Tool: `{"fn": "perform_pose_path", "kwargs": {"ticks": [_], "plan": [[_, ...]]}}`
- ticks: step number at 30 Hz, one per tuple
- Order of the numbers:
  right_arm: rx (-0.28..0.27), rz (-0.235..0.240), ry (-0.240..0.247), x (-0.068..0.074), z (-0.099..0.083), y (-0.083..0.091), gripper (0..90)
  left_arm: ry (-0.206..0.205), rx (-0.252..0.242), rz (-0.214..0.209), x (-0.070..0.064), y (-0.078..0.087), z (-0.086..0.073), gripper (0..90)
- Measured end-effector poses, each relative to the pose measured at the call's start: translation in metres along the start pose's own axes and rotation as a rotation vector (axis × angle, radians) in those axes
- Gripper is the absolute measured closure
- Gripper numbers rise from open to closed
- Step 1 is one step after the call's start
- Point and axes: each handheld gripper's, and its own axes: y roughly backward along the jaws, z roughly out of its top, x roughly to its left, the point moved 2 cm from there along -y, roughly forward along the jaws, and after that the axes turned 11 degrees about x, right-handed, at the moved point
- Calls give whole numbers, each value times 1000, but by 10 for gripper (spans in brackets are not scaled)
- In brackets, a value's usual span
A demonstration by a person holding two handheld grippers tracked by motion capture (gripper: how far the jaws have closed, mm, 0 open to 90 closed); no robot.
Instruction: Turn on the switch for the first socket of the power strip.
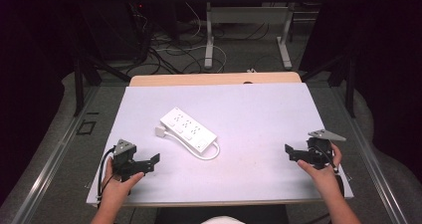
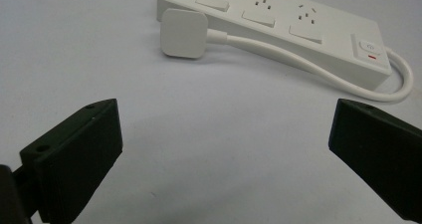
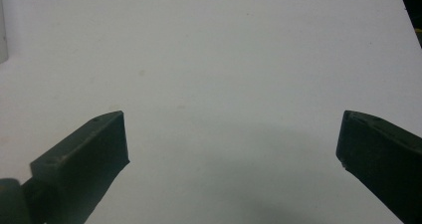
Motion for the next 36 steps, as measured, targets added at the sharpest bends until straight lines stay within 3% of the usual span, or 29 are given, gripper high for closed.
{"fn": "perform_pose_path", "kwargs": {"ticks": [3, 8, 19, 21, 36], "plan": [[2, 28, 22, 4, -3, 2, 35, 2, -1, 6, -2, 1, 2, 2], [33, 41, 16, 4, -3, 2, 52, 7, 8, 3, -5, 2, 3, 3], [116, 44, 66, 11, 2, 10, 53, 5, 37, 3, -8, 4, 2, 14], [151, 36, 74, 12, 2, 12, 53, 3, 35, 4, -9, 4, 4, 18], [218, 41, 100, 16, 2, 15, 55, -19, 60, 20, -16, 10, 18, 86]]}}
